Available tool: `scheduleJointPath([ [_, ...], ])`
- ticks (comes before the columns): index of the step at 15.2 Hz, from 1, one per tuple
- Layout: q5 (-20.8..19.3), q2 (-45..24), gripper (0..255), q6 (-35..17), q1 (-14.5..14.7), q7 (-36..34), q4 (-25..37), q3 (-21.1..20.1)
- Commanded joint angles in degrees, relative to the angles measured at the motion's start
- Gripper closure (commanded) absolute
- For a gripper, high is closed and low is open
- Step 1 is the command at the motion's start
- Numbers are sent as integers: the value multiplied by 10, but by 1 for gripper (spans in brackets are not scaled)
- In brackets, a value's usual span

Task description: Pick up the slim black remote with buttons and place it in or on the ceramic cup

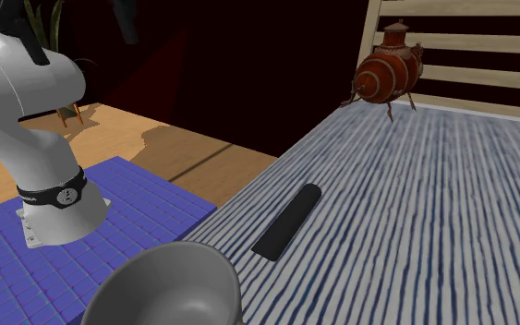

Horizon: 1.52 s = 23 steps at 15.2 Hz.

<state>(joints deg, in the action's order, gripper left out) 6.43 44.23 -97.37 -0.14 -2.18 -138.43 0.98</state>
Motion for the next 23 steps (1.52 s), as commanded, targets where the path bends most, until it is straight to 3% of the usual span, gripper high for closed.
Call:
scheduleJointPath([
  [1, 0, 0, 0, 0, 0, 0, 0, 0],
  [7, 42, -13, 0, -92, -33, -247, -54, -137],
  [14, 48, -124, 0, -191, -104, -547, -32, -306],
  [19, -17, -253, 0, -239, -193, -786, 29, -432],
  [23, -144, -397, 0, -246, -265, -1015, 100, -519],
])
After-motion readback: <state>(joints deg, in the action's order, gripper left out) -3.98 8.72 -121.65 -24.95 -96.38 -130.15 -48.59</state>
